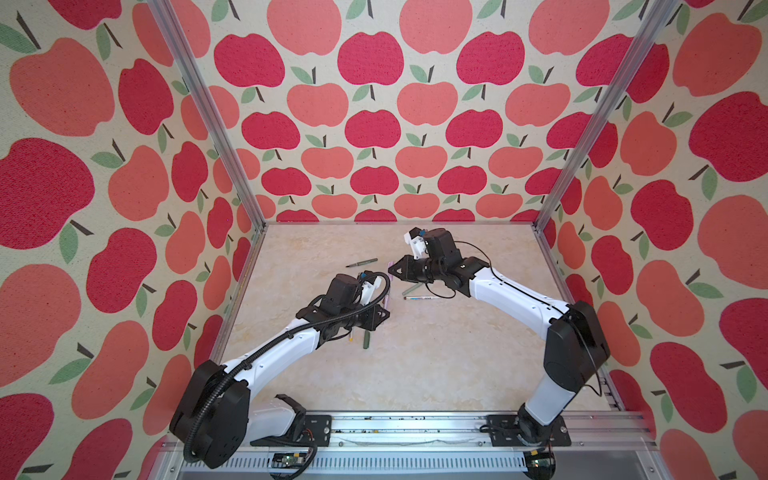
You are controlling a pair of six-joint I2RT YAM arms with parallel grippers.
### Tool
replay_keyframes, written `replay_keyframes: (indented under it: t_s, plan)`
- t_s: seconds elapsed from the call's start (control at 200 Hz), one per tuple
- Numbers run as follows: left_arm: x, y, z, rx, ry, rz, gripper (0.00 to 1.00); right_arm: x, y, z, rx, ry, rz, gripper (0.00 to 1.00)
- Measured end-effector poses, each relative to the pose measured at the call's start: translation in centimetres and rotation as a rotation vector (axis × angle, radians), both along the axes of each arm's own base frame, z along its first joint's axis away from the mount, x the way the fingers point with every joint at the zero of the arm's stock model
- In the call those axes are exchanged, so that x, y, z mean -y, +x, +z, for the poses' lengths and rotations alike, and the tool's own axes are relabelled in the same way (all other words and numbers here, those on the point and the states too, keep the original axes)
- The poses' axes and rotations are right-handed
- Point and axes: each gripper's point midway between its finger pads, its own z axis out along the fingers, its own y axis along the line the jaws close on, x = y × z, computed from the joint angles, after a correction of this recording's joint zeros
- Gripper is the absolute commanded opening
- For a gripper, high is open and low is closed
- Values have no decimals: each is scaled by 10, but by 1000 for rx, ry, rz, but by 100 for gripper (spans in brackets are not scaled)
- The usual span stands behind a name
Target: Insert the pens into the pen caps
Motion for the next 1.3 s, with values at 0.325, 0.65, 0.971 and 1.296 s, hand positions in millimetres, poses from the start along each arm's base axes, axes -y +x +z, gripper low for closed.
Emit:
replay_keyframes:
  t_s: [0.325, 0.65, 0.971, 1.296]
  plan:
    - [-3, 4, 1, 8, 0, 16, 1, -4, -7, 6, 6, 11, 18, 5]
    - [-3, 7, 3, 17, -5, 20, 1, -9, -13, 6, 3, 13, 38, 5]
    - [-5, 6, 3, 16, -7, 26, 1, -11, -15, 6, 11, 10, 45, 5]
    - [-8, 4, 9, 19, -13, 42, 1, -17, -18, 7, 55, 6, 59, 4]
